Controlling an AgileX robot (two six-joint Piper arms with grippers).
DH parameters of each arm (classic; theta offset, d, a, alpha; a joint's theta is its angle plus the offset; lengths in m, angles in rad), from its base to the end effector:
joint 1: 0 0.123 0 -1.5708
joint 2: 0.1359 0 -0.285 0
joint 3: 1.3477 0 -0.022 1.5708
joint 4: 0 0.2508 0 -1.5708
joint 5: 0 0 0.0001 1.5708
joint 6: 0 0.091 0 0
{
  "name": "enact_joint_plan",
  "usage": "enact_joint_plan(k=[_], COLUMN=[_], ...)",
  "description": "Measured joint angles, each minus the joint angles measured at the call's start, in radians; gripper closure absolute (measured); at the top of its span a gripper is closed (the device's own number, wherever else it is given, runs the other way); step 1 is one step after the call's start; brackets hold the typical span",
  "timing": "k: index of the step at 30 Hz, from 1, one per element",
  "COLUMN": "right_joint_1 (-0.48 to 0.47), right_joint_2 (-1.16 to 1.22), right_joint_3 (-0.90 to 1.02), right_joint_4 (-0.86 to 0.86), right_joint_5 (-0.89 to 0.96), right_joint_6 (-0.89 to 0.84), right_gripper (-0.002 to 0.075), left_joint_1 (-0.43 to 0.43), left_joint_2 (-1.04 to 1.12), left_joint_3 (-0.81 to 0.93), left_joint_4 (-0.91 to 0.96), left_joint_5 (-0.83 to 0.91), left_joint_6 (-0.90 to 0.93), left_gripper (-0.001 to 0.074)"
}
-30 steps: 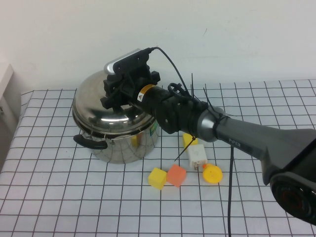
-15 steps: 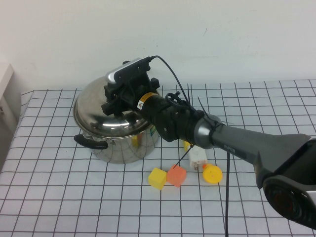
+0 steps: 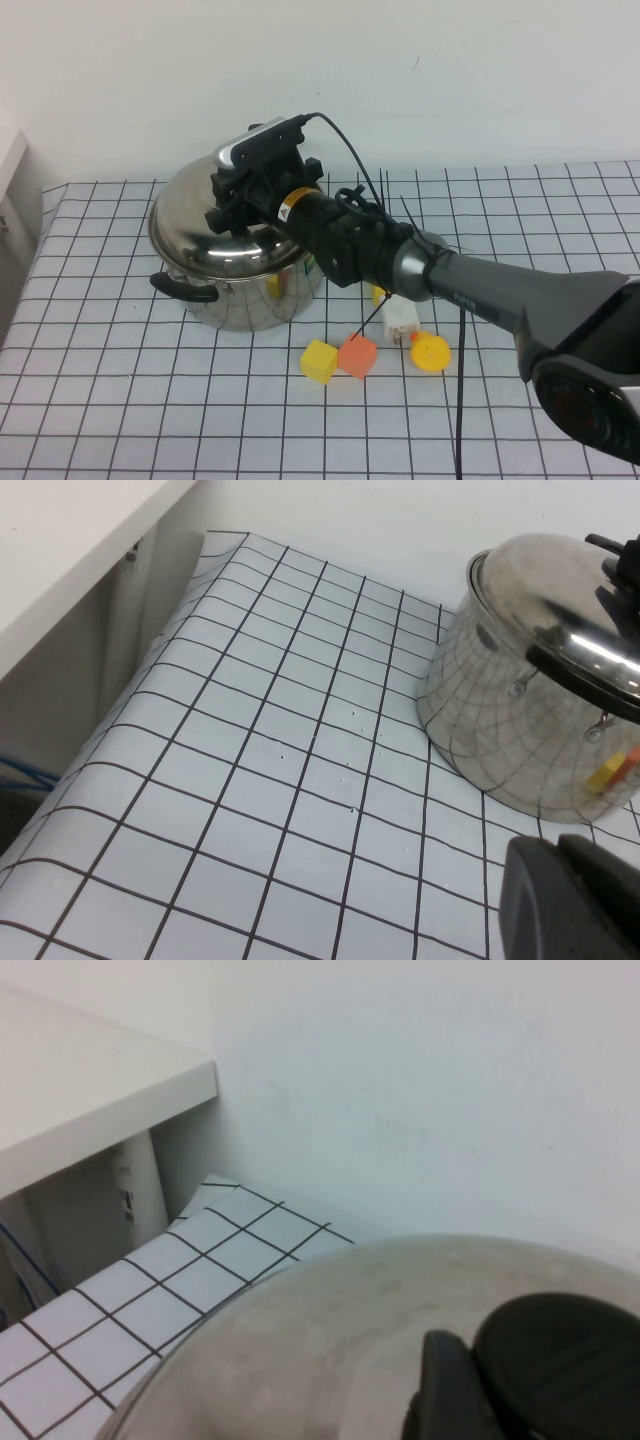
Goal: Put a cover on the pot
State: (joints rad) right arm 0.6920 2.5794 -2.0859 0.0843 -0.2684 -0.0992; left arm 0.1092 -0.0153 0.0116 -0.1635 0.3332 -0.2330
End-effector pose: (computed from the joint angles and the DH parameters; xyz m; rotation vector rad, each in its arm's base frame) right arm 0.4545 0.3741 0.1492 -0.5866 1.6309 0.4804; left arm 0.0533 0.0010 0.1804 -0.4094 1.7687 -0.2459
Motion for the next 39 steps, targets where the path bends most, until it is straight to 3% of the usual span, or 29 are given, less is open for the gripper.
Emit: enact_joint_plan(k=[9, 16, 20, 27, 31, 39], right_joint_1=[0.0, -0.002, -0.004, -0.004, -0.004, -0.004], right_joint_2=[-0.019, -0.194, -0.346, -0.602, -0.755, -1.132], right_joint_3=[0.0, 0.0, 0.005, 0.159, 0.367, 0.804], right_joint_4=[0.0, 0.0, 0.0, -0.011, -0.016, -0.018], right_joint_5=[0.05, 0.32, 0.459, 0.465, 0.449, 0.379], right_joint_6=[0.003, 0.003, 0.003, -0.047, -0.08, -0.091], right_gripper=[0.028, 0.0286, 0.0408, 0.0651, 0.0692, 0.07], left_joint_1=[0.0, 0.0, 0.0, 0.0, 0.0, 0.0], left_joint_2=[0.0, 0.0, 0.0, 0.0, 0.0, 0.0], left_joint_3=[0.0, 0.0, 0.0, 0.0, 0.0, 0.0], left_joint_4=[0.0, 0.0, 0.0, 0.0, 0.0, 0.0], left_joint_5=[0.0, 0.0, 0.0, 0.0, 0.0, 0.0], left_joint_6=[0.002, 0.002, 0.002, 0.002, 0.002, 0.002], left_gripper=[0.0738, 0.0738, 0.0738, 0.0738, 0.0738, 0.0738])
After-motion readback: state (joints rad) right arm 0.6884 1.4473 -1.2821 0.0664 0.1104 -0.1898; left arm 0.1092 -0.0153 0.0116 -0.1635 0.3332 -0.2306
